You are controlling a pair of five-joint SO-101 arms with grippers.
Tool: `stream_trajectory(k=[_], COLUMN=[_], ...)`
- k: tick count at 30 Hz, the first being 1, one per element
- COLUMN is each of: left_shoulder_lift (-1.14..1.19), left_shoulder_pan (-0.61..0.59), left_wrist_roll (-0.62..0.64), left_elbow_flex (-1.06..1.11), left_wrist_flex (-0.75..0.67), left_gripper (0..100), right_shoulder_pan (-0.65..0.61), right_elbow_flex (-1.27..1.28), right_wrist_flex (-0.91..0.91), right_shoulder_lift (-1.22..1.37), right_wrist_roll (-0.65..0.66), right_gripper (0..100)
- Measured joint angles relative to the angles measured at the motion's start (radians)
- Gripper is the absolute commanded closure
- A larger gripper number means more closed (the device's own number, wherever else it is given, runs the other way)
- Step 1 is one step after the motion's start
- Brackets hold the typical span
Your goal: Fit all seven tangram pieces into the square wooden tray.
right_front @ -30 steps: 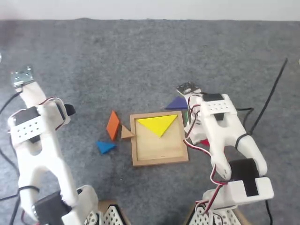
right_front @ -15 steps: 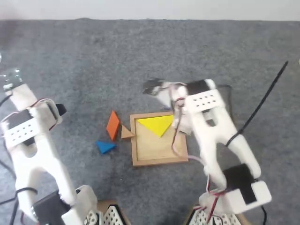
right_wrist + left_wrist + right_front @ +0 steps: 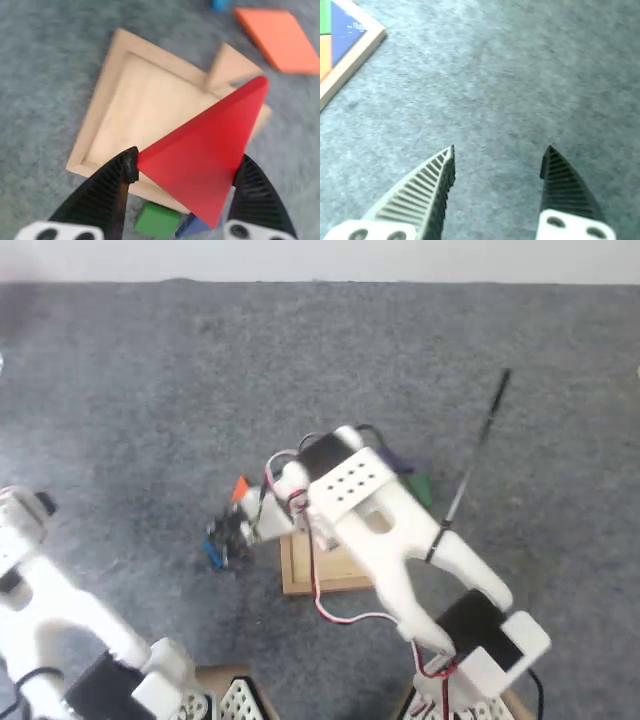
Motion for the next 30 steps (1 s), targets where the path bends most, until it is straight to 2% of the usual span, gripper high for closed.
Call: stream_trajectory(k=[9,12,15,24,30], left_shoulder_lift=[0.0,0.0,0.0,0.0,0.0], left_shoulder_pan=[-0.031,-0.023,-0.026,-0.026,-0.026], left_wrist_roll=[-0.009,-0.009,-0.008,-0.009,-0.009], left_elbow_flex=[0.048,0.074,0.083,0.094,0.109], left_wrist_flex=[-0.009,-0.009,-0.009,-0.009,-0.009], left_gripper=[72,72,72,72,72], right_shoulder_pan=[-0.012,-0.014,-0.014,-0.025,0.017], right_elbow_flex=[0.0,0.0,0.0,0.0,0.0], right_wrist_flex=[0.175,0.183,0.15,-0.008,-0.058], right_shoulder_lift=[0.011,0.011,0.048,0.199,0.206], right_wrist_roll=[0.414,0.588,0.706,0.746,0.744], right_gripper=[77.9,77.9,77.9,77.0,60.9])
